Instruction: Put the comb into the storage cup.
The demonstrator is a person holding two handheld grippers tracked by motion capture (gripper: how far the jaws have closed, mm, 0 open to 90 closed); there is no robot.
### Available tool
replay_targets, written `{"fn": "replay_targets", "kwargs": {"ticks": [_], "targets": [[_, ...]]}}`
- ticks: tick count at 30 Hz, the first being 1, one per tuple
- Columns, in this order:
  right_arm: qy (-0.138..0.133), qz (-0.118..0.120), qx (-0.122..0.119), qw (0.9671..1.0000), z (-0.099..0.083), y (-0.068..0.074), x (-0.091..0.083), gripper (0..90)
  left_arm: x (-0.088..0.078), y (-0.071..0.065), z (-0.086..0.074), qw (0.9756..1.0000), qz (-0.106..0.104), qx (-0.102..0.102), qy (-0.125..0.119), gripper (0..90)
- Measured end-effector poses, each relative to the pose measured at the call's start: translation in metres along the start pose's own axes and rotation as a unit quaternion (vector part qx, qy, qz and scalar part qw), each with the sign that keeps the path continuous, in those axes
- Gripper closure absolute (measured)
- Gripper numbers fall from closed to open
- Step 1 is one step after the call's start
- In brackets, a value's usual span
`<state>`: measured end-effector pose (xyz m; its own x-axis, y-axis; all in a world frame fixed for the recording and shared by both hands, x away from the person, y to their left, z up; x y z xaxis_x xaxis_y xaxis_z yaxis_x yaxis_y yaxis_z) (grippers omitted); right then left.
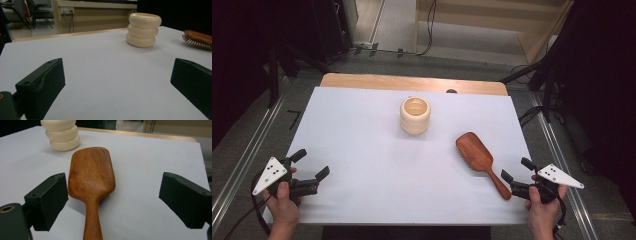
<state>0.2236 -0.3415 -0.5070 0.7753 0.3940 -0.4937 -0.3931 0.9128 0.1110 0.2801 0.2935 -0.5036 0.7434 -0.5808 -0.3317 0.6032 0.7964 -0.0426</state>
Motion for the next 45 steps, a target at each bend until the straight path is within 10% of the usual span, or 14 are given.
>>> {"fn": "replay_targets", "kwargs": {"ticks": [15,28,45], "targets": [[0.006,0.024,-0.018,0.9995,0.022,0.007,-0.007,0.0,0.000,-0.001,0.000,1.0000,0.002,0.002,0.002,0.0],[0.066,0.024,-0.044,0.9966,0.039,0.017,0.003,0.0,0.000,-0.002,0.000,1.0000,0.002,0.005,0.001,0.0],[0.171,0.025,-0.052,0.9837,0.044,0.020,0.026,0.0,0.000,-0.004,0.000,0.9998,0.005,0.019,0.007,0.0]]}}
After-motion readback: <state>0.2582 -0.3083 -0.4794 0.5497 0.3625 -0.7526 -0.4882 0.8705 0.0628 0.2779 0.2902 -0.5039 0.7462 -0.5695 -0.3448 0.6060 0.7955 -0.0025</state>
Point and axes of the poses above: each handheld gripper's, and its own axes: x roughly forward along the jaws, z roughly out of its top, y roughly to its left, the point moved 4 cm from there along x, roughly forward along the jaws, and after that the axes turned 7 degrees about y, right-handed, at the moved point
